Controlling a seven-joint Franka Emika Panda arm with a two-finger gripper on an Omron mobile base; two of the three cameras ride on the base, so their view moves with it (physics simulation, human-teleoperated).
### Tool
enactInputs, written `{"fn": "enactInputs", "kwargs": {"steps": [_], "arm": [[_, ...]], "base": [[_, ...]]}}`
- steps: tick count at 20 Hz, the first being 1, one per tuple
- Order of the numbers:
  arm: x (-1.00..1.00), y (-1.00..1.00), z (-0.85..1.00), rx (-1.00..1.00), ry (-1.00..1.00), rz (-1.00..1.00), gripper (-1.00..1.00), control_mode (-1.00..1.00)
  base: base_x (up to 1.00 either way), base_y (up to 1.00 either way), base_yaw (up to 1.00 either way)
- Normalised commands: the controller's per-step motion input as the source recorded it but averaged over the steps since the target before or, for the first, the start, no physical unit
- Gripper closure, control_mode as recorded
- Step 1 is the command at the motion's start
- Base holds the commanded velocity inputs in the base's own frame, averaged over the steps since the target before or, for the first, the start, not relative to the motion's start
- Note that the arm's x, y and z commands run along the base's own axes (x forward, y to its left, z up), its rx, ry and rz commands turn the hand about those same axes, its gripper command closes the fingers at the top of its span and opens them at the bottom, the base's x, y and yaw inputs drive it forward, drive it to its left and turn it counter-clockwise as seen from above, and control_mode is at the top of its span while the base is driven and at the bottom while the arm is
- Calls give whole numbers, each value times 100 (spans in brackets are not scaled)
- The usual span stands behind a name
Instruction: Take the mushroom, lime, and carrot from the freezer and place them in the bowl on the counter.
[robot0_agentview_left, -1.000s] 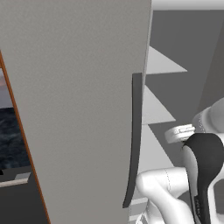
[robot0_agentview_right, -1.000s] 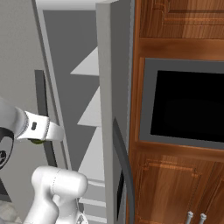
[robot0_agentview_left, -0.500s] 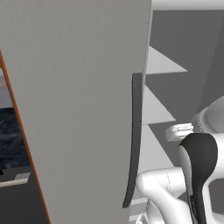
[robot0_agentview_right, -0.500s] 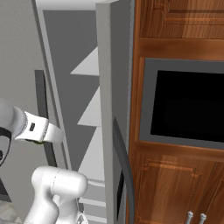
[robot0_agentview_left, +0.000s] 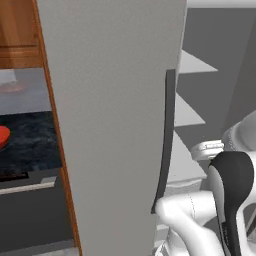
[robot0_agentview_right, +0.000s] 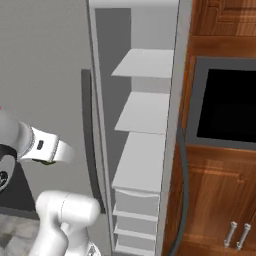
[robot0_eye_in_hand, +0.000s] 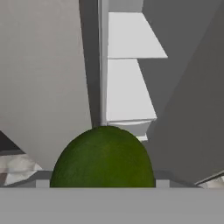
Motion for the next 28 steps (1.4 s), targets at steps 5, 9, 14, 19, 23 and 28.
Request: {"fn": "enactInputs", "kwargs": {"steps": [5, 9, 14, 19, 23, 28], "arm": [[0, 0, 0, 0, 0, 0, 100, 100], [0, 0, 0, 0, 0, 0, 100, 100], [0, 0, 0, 0, 0, 0, 100, 100], [0, 0, 0, 0, 0, 0, 100, 100], [0, 0, 0, 0, 0, 0, 100, 100], [0, 0, 0, 0, 0, 0, 100, 100]], "base": [[-19, 100, 0], [1, 100, 0], [31, 100, 0], [63, 99, 0], [64, 88, 0], [54, 58, 0]]}}
